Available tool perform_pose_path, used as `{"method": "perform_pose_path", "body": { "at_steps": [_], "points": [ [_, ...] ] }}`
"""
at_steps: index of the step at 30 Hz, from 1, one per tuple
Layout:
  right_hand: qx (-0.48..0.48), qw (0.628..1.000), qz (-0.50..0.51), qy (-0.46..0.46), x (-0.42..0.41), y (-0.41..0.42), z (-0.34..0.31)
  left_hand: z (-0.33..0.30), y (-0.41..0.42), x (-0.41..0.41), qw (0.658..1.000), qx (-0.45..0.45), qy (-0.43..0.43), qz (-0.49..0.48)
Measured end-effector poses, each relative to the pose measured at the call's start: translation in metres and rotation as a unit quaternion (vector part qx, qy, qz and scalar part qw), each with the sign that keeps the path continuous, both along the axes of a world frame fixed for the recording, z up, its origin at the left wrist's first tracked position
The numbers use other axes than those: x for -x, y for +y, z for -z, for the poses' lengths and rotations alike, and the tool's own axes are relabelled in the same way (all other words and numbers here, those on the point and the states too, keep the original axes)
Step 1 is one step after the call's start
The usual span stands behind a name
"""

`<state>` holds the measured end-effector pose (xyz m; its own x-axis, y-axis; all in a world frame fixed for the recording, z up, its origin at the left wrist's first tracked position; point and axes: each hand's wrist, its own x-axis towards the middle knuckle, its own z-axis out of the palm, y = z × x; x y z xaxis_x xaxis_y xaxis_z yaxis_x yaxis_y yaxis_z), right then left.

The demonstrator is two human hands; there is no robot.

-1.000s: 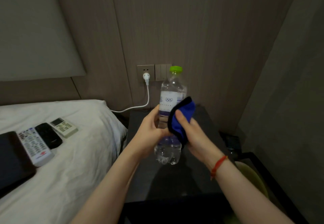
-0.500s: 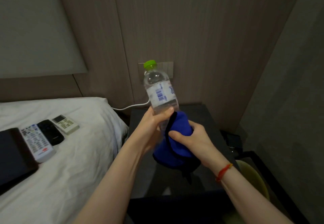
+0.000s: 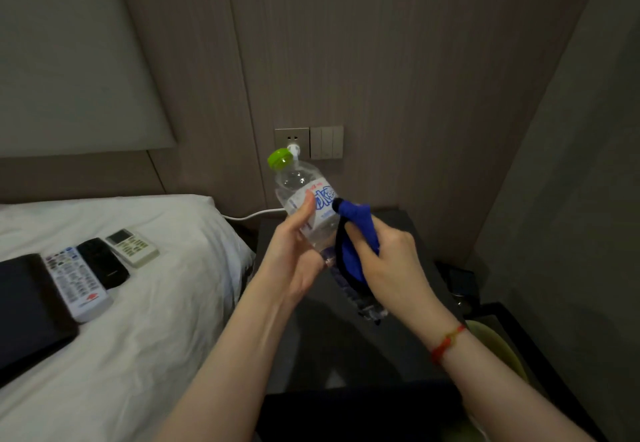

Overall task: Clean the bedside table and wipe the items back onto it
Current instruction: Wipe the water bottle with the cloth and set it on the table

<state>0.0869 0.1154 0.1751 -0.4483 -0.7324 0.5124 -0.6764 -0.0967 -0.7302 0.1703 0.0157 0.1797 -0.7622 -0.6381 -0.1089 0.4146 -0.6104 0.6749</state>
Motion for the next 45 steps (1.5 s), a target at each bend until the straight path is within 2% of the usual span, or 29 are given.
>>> {"method": "perform_pose_path", "body": {
  "at_steps": [6, 10, 13, 15, 16, 18, 20, 21, 23, 25, 26, 30, 34, 35, 36, 37, 39, 42, 45],
  "points": [
    [-0.011, 0.991, -0.102, -0.084, 0.006, -0.032, -0.027, 0.007, 0.010, -0.001, 0.997, -0.010, 0.045, 0.062],
    [-0.039, 0.981, -0.168, -0.089, 0.020, -0.050, -0.041, 0.006, 0.011, -0.003, 0.995, -0.004, 0.044, 0.084],
    [-0.051, 0.968, -0.150, -0.195, 0.023, -0.055, -0.042, 0.001, 0.011, -0.003, 0.997, 0.054, 0.013, 0.062],
    [-0.090, 0.964, -0.110, -0.225, 0.020, -0.053, -0.031, 0.000, 0.007, -0.002, 0.997, 0.072, 0.011, 0.033],
    [-0.109, 0.969, -0.093, -0.201, 0.015, -0.048, -0.024, 0.000, 0.005, -0.002, 0.998, 0.062, 0.015, 0.020],
    [-0.149, 0.983, -0.085, -0.065, 0.007, -0.031, -0.011, 0.003, -0.003, -0.003, 0.999, 0.032, 0.025, -0.003],
    [-0.174, 0.976, -0.108, 0.076, 0.003, -0.014, -0.004, 0.005, -0.008, -0.005, 0.999, 0.020, 0.020, -0.022],
    [-0.179, 0.972, -0.122, 0.092, 0.004, -0.007, -0.001, 0.006, -0.010, -0.007, 0.999, 0.017, 0.017, -0.030],
    [-0.151, 0.979, -0.138, 0.023, 0.007, 0.001, 0.009, 0.007, -0.010, -0.010, 0.999, 0.009, 0.020, -0.044],
    [-0.111, 0.982, -0.099, -0.114, 0.008, 0.006, 0.019, 0.005, -0.008, -0.012, 0.998, 0.006, 0.028, -0.054],
    [-0.106, 0.973, -0.079, -0.189, 0.007, 0.008, 0.021, 0.002, -0.007, -0.013, 0.998, 0.009, 0.033, -0.058],
    [-0.166, 0.917, -0.093, -0.351, 0.008, 0.012, 0.018, -0.004, -0.005, -0.014, 0.996, 0.038, 0.059, -0.057],
    [-0.199, 0.806, -0.171, -0.530, 0.018, 0.020, 0.006, -0.003, -0.005, -0.015, 0.996, 0.025, 0.069, -0.057],
    [-0.201, 0.785, -0.170, -0.561, 0.017, 0.021, 0.004, -0.002, -0.006, -0.015, 0.996, 0.021, 0.068, -0.056],
    [-0.197, 0.779, -0.163, -0.573, 0.016, 0.022, 0.003, -0.002, -0.006, -0.015, 0.996, 0.017, 0.066, -0.053],
    [-0.188, 0.786, -0.150, -0.570, 0.014, 0.023, 0.003, -0.002, -0.006, -0.013, 0.997, 0.011, 0.062, -0.048],
    [-0.168, 0.840, -0.097, -0.507, 0.006, 0.024, 0.004, 0.000, -0.006, -0.010, 0.998, -0.005, 0.055, -0.040],
    [-0.126, 0.921, 0.020, -0.368, 0.000, 0.026, 0.010, 0.008, -0.002, -0.002, 0.998, -0.023, 0.014, -0.057],
    [-0.138, 0.963, 0.086, -0.214, -0.006, 0.028, 0.017, 0.016, 0.005, 0.001, 0.995, -0.074, -0.021, -0.067]
  ]
}}
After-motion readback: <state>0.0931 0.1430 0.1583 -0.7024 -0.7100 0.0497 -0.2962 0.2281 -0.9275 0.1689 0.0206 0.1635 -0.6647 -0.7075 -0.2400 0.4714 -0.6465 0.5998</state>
